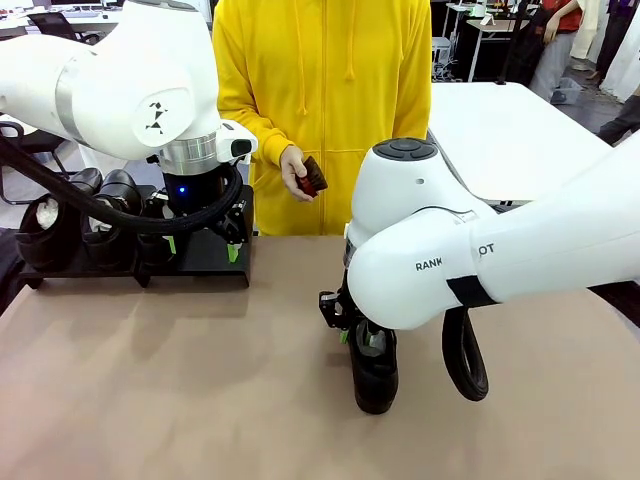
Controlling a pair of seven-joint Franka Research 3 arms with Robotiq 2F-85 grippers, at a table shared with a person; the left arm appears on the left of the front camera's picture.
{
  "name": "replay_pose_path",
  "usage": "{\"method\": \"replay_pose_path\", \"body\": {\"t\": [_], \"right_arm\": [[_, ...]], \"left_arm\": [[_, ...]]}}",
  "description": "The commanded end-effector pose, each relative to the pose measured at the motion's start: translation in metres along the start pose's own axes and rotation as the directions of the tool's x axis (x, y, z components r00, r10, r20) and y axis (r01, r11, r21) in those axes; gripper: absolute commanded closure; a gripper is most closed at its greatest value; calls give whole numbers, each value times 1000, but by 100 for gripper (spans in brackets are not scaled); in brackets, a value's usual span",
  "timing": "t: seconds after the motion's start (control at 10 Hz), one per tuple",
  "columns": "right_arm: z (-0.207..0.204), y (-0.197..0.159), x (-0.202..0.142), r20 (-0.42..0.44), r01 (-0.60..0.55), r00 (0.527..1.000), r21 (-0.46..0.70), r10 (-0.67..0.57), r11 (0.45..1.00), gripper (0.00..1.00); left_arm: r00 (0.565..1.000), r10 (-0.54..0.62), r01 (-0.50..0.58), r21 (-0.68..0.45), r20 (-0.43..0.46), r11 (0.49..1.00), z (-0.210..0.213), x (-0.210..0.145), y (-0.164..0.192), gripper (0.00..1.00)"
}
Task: Organize the shoes by placing them on the stand.
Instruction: Pick up one Shoe and place it in the middle of the table.
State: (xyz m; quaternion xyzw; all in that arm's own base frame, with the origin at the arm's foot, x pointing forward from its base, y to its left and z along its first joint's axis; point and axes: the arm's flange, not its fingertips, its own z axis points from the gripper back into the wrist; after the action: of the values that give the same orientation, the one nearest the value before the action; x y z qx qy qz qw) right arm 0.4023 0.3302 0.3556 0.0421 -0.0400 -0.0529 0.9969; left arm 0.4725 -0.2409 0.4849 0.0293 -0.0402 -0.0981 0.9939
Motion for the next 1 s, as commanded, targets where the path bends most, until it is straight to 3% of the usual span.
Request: {"method": "replay_pose_path", "body": {"t": [0.0,0.2,0.4,0.5,0.9], "right_arm": [[14,1,5,1,9,1000,6,-9,1000,0],[37,-9,3,-9,36,999,51,-36,998,0],[70,-25,-7,-104,-2,994,117,14,993,0],[33,-6,5,-3,41,999,51,-41,998,0],[33,-6,5,-3,41,999,51,-41,998,0]], "left_arm": [[1000,-3,3,-4,4,1000,1,-1,3,0],[1000,-3,3,-4,4,1000,1,-1,3,0],[1000,-3,3,-4,4,1000,1,-1,3,0],[1000,-3,3,-4,4,1000,1,-1,3,0],[1000,-3,3,-4,4,1000,1,-1,3,0]]}}
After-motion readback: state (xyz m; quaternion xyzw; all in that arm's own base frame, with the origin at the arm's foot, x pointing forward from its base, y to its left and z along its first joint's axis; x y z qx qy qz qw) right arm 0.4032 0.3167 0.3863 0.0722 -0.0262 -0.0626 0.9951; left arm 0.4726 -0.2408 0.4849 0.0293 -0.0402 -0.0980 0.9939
